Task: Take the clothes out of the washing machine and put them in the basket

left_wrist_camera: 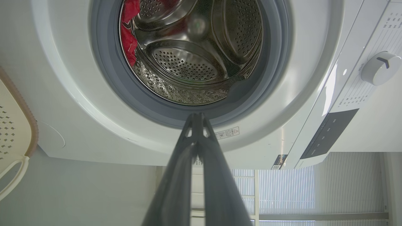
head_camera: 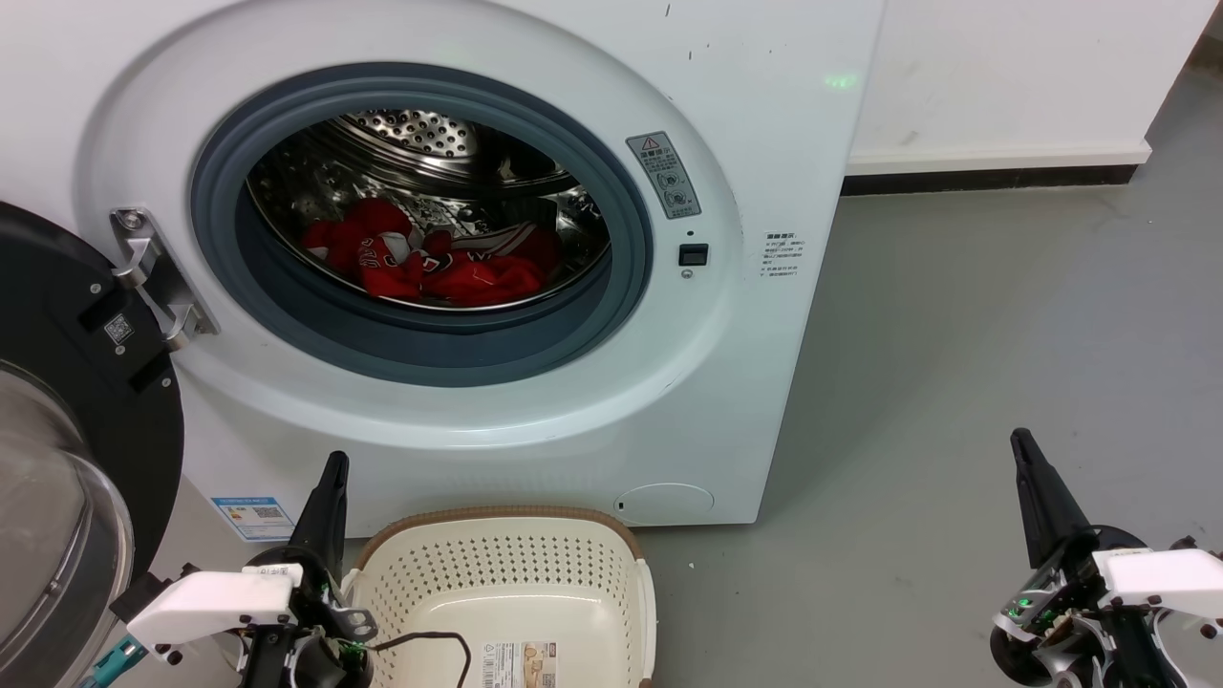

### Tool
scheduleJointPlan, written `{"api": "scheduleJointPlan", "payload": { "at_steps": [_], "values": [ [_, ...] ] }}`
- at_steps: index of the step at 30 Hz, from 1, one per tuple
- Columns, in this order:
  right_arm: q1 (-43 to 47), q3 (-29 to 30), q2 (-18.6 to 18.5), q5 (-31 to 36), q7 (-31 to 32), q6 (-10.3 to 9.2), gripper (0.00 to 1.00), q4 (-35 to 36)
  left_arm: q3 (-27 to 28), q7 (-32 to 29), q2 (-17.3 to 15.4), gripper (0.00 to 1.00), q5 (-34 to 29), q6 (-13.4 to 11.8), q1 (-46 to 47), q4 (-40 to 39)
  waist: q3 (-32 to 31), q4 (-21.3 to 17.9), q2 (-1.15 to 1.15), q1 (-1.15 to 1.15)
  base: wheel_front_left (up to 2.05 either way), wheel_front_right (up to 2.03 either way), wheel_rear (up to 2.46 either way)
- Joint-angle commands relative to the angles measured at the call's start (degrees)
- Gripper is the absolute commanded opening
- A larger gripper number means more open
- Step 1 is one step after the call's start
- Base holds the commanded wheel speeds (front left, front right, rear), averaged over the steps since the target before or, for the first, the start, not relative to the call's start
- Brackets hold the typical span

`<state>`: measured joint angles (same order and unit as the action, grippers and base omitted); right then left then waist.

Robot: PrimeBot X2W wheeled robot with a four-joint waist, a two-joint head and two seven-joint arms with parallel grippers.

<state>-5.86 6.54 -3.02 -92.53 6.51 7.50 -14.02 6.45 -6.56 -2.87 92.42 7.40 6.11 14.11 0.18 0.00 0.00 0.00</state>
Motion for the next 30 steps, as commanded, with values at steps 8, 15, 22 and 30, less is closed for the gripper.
{"api": "scheduleJointPlan", "payload": {
  "at_steps": [8, 15, 22, 30],
  "values": [
    [-0.8, 0.0, 0.2, 0.2, 0.0, -0.02, 0.0, -0.1, 0.2, -0.1, 0.0, 0.0, 0.0, 0.2, 0.3, -0.1, 0.0, 0.0, 0.0, 0.0, 0.0, 0.0, 0.0],
    [-0.8, 0.0, 0.2, 0.2, 0.0, -0.02, 0.0, -0.1, 0.2, -0.1, 0.0, 0.0, 0.0, 0.2, 0.3, -0.1, 0.0, 0.0, 0.0, 0.0, 0.0, 0.0, 0.0],
    [-0.8, 0.0, 0.2, 0.3, 0.0, -0.02, 0.0, -0.1, 0.2, -0.1, 0.0, 0.0, 0.0, 0.2, 0.3, -0.1, 0.0, 0.0, 0.0, 0.0, 0.0, 0.0, 0.0],
    [0.9, -1.1, 0.0, 0.5, -1.1, 0.0, 1.0, 0.1, -1.2, 1.0, 0.1, 1.0, 0.0, -0.1, -0.5, 0.5, 0.0, 0.0, 0.0, 0.0, 0.0, 0.0, 0.0]
  ]
}}
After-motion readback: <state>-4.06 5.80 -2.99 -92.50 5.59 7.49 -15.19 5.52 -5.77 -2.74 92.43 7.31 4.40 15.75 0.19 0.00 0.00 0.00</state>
